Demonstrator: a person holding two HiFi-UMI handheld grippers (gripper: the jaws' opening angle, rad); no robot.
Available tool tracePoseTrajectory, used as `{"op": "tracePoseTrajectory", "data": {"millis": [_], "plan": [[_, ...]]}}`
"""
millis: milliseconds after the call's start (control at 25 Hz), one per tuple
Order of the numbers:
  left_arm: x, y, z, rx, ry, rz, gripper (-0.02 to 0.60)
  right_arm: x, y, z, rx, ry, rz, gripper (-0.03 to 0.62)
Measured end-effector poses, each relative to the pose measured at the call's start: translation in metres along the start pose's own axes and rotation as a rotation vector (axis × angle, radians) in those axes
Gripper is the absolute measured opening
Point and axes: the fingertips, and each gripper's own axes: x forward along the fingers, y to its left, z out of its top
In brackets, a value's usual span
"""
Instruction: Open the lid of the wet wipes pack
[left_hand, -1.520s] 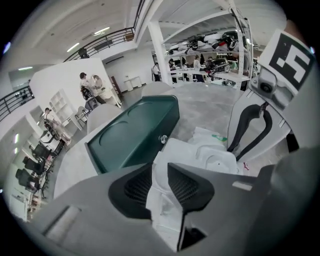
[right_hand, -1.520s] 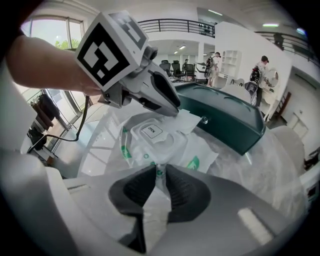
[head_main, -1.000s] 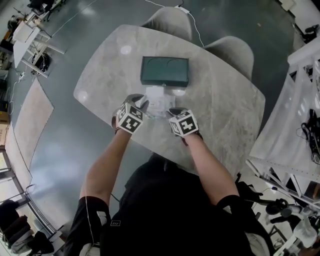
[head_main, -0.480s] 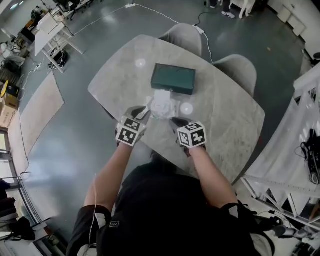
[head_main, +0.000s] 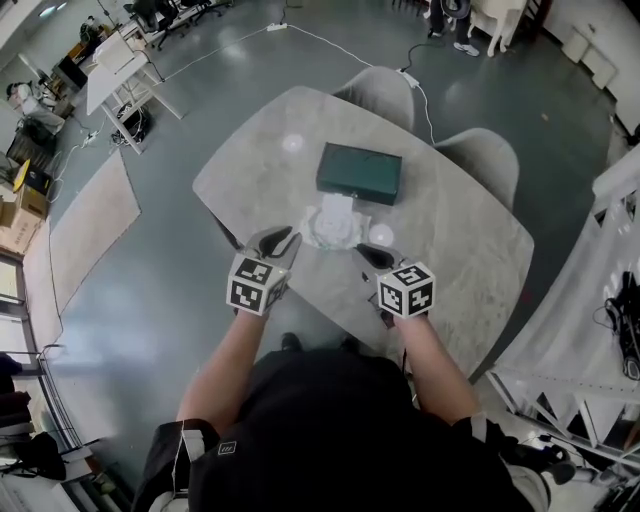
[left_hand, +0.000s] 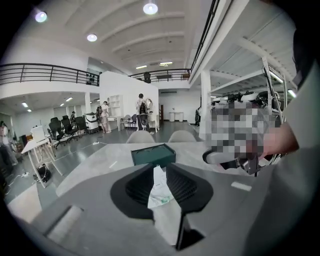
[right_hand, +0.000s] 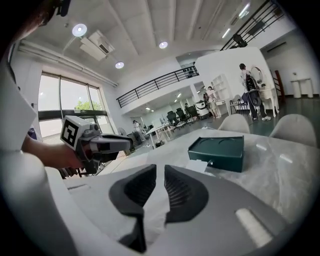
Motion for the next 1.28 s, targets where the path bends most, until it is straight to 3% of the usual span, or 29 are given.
{"op": "tracePoseTrajectory", "data": {"millis": [200, 400, 560, 880, 1080, 1280], "plan": [[-0.027, 0.02, 0.016, -0.031, -0.054, -0.022, 0.081, 0.0, 0.031, 0.03, -0.078, -0.058, -0.021, 0.051], [-0.064, 0.047, 0.043, 0.097, -0.134, 0.001, 0.078, -0.002, 0.065, 0.062, -0.122, -0.121, -0.053, 0.025], [-0.09, 0.083, 0.052, 0.037, -0.198, 0.006, 0.075, 0.008, 0.085, 0.095, -0.14, -0.141, -0.055, 0.02], [-0.129, 0.141, 0.029, -0.035, -0.201, 0.035, 0.072, 0.041, 0.127, 0.14, -0.17, -0.175, -0.008, 0.02], [-0.13, 0.146, 0.036, -0.077, -0.246, 0.026, 0.071, 0.036, 0.135, 0.15, -0.176, -0.225, -0.02, 0.003], [-0.124, 0.136, 0.044, -0.079, -0.24, -0.01, 0.071, 0.027, 0.142, 0.158, -0.201, -0.257, -0.01, 0.003]]}}
